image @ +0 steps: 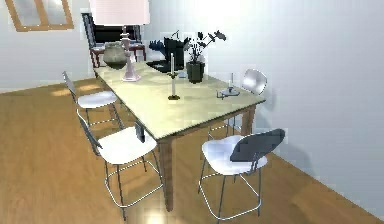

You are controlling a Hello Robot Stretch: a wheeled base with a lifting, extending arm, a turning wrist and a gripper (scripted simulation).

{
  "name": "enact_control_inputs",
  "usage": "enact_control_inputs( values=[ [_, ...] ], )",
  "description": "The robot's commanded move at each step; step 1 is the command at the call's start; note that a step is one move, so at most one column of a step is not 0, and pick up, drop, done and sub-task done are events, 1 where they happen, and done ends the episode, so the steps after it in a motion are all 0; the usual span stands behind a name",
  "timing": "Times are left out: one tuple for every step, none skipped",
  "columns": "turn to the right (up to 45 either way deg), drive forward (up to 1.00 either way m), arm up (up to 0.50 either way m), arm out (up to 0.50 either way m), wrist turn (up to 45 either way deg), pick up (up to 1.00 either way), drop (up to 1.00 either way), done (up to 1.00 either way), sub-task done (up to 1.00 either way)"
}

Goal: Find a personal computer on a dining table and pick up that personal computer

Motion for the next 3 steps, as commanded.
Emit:
enact_control_inputs(
  values=[
    [15.0, 0.0, 0.0, 0.0, 0.0, 0.0, 0.0, 0.0, 0.0],
    [0.0, 0.2, 0.0, 0.0, 0.0, 0.0, 0.0, 0.0, 0.0],
    [-45.0, 0.0, 0.0, 0.0, 0.0, 0.0, 0.0, 0.0, 0.0]
  ],
)
